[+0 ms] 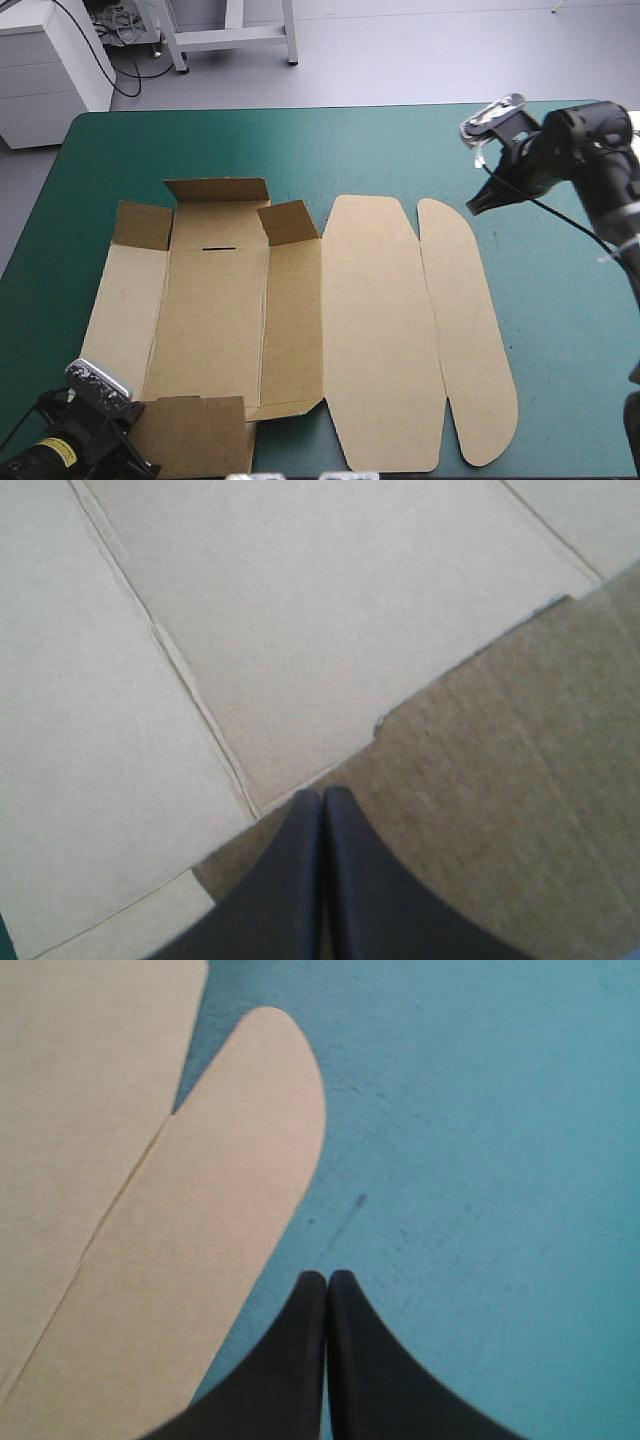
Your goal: Fold the box
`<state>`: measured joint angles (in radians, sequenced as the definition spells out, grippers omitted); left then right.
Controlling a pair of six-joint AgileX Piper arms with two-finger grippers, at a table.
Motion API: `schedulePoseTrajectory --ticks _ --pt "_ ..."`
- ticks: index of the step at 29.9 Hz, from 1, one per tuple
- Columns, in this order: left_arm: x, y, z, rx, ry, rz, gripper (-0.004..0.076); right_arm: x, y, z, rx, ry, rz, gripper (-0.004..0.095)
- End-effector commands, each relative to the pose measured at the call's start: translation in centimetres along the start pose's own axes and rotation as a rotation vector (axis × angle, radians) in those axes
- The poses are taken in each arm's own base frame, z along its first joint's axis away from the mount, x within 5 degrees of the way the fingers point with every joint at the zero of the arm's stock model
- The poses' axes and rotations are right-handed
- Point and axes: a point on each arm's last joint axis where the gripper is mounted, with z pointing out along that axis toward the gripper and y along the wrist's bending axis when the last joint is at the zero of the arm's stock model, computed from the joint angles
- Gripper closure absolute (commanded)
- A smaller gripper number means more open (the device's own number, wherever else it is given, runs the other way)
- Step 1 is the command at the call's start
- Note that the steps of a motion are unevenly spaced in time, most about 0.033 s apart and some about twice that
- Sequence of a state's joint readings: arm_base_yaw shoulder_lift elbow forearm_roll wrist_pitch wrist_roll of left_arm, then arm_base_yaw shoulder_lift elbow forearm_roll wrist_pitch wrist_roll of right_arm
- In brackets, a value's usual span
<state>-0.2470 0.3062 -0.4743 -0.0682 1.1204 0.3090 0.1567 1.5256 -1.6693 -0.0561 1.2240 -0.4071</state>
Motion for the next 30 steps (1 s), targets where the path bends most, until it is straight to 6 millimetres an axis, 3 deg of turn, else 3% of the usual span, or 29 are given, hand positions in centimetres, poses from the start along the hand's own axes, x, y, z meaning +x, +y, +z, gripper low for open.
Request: schedulePoseTrajectory --ticks 1,7,17,23,30 --pt "-0.9 0.2 -0.5 -0.008 -0.052 -0.010 0.0734 3.0 -1.3 -5.5 0.083 -0.108 0.133 0.0927" --pt "-0.9 0.2 -0.5 -0.008 -0.052 -0.010 0.0734 9.2 -0.3 -7.9 0.137 -0.083 0.264 0.0927" --pt "-0.9 0.2 -0.5 -0.008 -0.052 -0.010 0.0734 18.9 6.1 -7.9 0.096 -0.065 0.404 0.0927" --pt "-0.9 0.1 -0.5 0.000 -0.054 -0.013 0.0734 22.9 9.4 -6.4 0.056 -0.114 0.415 0.0927" --pt "-1.8 0.0 -1.7 0.018 -0.112 -0.025 0.0734 25.7 11.4 -5.0 0.060 -0.174 0.417 0.0927"
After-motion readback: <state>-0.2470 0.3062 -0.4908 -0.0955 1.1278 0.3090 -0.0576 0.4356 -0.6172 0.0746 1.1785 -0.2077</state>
